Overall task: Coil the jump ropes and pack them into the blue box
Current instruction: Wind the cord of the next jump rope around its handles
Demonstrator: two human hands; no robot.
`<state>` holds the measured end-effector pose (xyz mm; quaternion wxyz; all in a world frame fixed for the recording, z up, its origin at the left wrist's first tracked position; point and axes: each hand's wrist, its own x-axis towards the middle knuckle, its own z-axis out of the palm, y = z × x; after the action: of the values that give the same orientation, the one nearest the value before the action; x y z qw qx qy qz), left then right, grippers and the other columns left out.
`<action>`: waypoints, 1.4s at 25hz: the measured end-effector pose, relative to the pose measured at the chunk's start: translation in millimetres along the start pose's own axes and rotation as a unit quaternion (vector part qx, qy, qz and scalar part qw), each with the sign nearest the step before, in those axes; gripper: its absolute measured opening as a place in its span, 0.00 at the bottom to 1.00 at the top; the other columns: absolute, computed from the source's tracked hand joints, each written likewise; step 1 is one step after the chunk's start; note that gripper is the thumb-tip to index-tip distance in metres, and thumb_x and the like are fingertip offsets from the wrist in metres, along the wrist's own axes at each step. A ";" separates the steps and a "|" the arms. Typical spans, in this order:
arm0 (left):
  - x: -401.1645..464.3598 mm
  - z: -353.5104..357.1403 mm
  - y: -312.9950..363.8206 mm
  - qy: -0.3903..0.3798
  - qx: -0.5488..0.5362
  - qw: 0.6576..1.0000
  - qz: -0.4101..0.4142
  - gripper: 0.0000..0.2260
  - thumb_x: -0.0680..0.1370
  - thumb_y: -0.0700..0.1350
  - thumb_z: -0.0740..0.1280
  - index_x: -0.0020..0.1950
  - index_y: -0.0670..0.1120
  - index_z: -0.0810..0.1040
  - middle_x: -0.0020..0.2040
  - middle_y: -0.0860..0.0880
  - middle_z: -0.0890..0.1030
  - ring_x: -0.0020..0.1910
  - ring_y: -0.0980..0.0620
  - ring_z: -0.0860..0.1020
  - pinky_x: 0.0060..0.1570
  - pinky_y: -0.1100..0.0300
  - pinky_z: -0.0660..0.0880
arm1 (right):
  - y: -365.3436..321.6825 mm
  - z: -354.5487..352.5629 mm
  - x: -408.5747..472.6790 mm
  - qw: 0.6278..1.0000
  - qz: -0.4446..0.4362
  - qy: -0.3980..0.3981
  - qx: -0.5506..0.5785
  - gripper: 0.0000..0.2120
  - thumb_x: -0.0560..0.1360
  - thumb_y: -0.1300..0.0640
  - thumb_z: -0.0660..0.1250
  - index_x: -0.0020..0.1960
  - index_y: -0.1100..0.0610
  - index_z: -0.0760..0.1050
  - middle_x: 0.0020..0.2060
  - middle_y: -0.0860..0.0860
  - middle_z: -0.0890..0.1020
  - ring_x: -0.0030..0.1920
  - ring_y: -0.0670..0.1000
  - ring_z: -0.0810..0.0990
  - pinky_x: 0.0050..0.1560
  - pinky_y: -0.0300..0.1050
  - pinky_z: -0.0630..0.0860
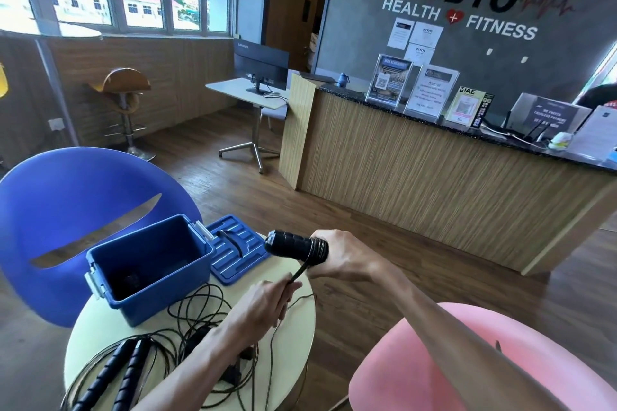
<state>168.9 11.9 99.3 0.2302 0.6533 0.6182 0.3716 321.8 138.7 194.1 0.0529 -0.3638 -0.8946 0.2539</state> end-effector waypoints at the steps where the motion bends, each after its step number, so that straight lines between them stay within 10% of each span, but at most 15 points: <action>1: 3.1 -2.0 -3.5 0.001 0.027 1.000 0.013 0.17 0.81 0.60 0.53 0.46 0.48 0.70 0.34 0.50 0.82 0.27 0.55 0.78 0.31 0.57 0.77 | -1.6 -1.1 -3.2 1.000 -0.011 -0.008 -0.001 0.19 0.61 0.43 0.79 0.46 0.49 0.76 0.41 0.47 0.83 0.42 0.48 0.81 0.44 0.50 0.78; 8: 29.2 -25.0 6.2 -0.052 0.135 0.989 0.027 0.13 0.82 0.43 0.58 0.64 0.42 0.72 0.53 0.43 0.76 0.49 0.46 0.76 0.54 0.49 0.74 | -16.6 2.5 -18.3 0.997 -0.071 -0.030 0.007 0.20 0.64 0.38 0.77 0.46 0.49 0.77 0.40 0.46 0.83 0.41 0.46 0.81 0.45 0.50 0.78; 12: 32.7 -45.0 -1.3 -0.084 0.113 0.990 0.025 0.20 0.80 0.44 0.62 0.73 0.51 0.69 0.69 0.53 0.72 0.67 0.60 0.68 0.71 0.67 0.60 | -20.4 3.8 -28.1 0.993 -0.115 -0.029 -0.008 0.13 0.68 0.45 0.77 0.41 0.37 0.72 0.34 0.37 0.79 0.36 0.39 0.77 0.37 0.36 0.71; 16: 46.0 -64.5 -8.7 -0.097 0.221 0.956 0.169 0.29 0.81 0.62 0.52 0.57 0.37 0.77 0.57 0.40 0.81 0.61 0.49 0.75 0.65 0.58 0.69 | -28.8 10.9 -38.1 0.985 -0.150 -0.061 -0.063 0.15 0.67 0.40 0.76 0.43 0.43 0.72 0.36 0.41 0.80 0.36 0.42 0.78 0.38 0.40 0.73; 20: 66.9 -85.7 10.9 -0.094 0.346 0.922 0.145 0.36 0.76 0.70 0.41 0.47 0.42 0.74 0.46 0.46 0.78 0.51 0.44 0.78 0.52 0.47 0.75 | -33.2 19.5 -39.5 0.973 -0.120 -0.074 -0.185 0.19 0.67 0.33 0.72 0.42 0.44 0.69 0.36 0.43 0.79 0.37 0.48 0.78 0.38 0.44 0.73; 25: 64.7 -83.6 62.7 -0.116 0.431 0.879 0.168 0.10 0.80 0.47 0.58 0.42 0.47 0.74 0.41 0.49 0.78 0.43 0.46 0.78 0.47 0.51 0.76 | -22.7 24.0 -21.8 0.962 -0.078 -0.056 -0.257 0.31 0.66 0.25 0.68 0.53 0.50 0.71 0.44 0.53 0.83 0.45 0.59 0.82 0.42 0.49 0.73; 29: 46.0 -70.5 99.6 -0.084 0.561 0.815 0.120 0.10 0.77 0.36 0.59 0.47 0.47 0.78 0.49 0.48 0.81 0.49 0.46 0.80 0.41 0.55 0.71 | -15.7 23.3 -13.6 0.968 -0.040 0.000 -0.250 0.28 0.70 0.32 0.69 0.62 0.47 0.69 0.50 0.56 0.84 0.52 0.62 0.82 0.46 0.50 0.73; 32: 30.8 -47.6 108.4 -0.067 0.555 0.827 0.064 0.12 0.78 0.35 0.56 0.57 0.44 0.74 0.54 0.46 0.77 0.53 0.46 0.79 0.39 0.56 0.67 | -11.8 17.4 -2.3 0.970 -0.006 0.054 -0.236 0.24 0.71 0.36 0.66 0.65 0.43 0.71 0.53 0.54 0.85 0.54 0.60 0.82 0.49 0.50 0.75; 35: 14.2 -29.7 103.2 0.003 0.387 0.922 -0.015 0.07 0.80 0.37 0.55 0.55 0.46 0.69 0.52 0.46 0.76 0.49 0.44 0.79 0.39 0.54 0.69 | -7.9 9.9 4.6 0.970 0.017 0.110 -0.214 0.29 0.71 0.35 0.64 0.71 0.40 0.69 0.55 0.53 0.85 0.56 0.59 0.82 0.52 0.50 0.76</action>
<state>211.2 7.7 198.9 -0.0373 0.6813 0.7240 0.1015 310.8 132.9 189.1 0.0674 -0.4080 -0.9104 0.0155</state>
